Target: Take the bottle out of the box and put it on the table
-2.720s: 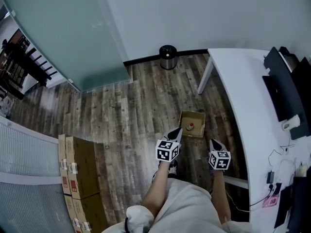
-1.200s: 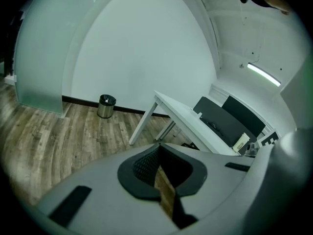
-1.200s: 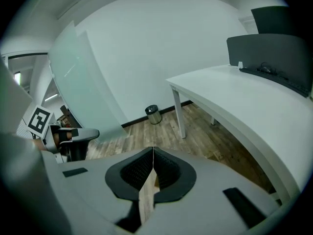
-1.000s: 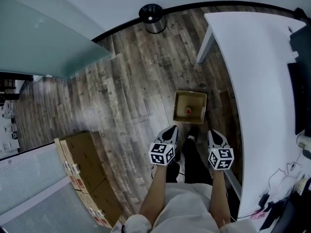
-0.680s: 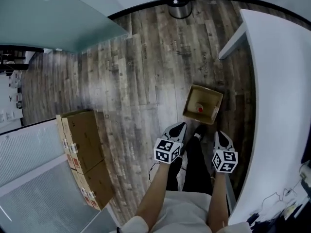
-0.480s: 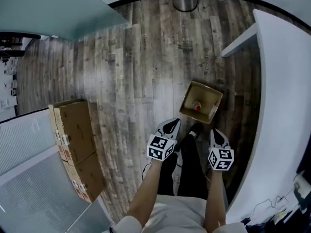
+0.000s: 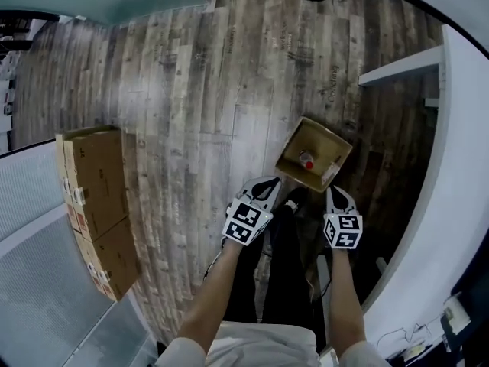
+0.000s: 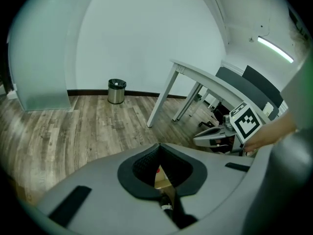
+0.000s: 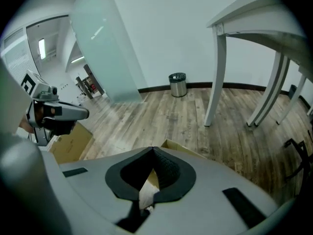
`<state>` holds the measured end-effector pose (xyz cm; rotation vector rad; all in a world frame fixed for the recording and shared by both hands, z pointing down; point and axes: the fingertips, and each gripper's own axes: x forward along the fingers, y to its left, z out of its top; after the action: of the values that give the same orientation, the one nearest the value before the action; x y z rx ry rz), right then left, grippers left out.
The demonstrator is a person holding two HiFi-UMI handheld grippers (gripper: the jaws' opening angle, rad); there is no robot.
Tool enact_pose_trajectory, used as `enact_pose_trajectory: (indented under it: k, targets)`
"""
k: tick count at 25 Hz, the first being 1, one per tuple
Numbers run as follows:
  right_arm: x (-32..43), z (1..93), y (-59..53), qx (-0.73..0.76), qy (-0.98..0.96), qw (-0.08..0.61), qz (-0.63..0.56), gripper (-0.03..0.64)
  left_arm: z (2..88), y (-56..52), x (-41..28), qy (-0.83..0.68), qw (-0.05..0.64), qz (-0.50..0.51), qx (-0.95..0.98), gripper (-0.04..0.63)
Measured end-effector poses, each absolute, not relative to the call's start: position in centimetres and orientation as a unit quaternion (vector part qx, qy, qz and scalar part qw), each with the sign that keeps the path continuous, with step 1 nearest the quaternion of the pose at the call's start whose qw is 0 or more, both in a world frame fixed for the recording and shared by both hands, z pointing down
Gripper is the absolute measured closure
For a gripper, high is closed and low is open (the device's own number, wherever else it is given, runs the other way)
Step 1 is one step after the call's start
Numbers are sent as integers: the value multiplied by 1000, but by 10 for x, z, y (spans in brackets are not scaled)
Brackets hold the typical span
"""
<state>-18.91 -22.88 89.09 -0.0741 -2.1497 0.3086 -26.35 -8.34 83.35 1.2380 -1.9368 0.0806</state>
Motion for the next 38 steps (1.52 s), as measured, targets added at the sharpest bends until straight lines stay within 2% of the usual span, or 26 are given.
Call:
enact_pose_trajectory:
  k: [9, 20, 31, 38]
  targets:
    - [-180, 1014, -233, -76, -844, 521, 100, 577, 909, -95, -239, -758, 423, 44, 495, 581]
    - [-178, 1118, -216, -101, -837, 537, 36, 570, 1001, -106, -221, -767, 410, 24, 492, 581]
    - [-192, 1183, -197, -138, -800, 583, -15, 378, 1050, -83, -209, -760, 418, 22, 498, 581]
    - [-197, 1212, -188, -142, -778, 609, -52, 370, 1062, -58, -220, -771, 411, 11, 486, 580]
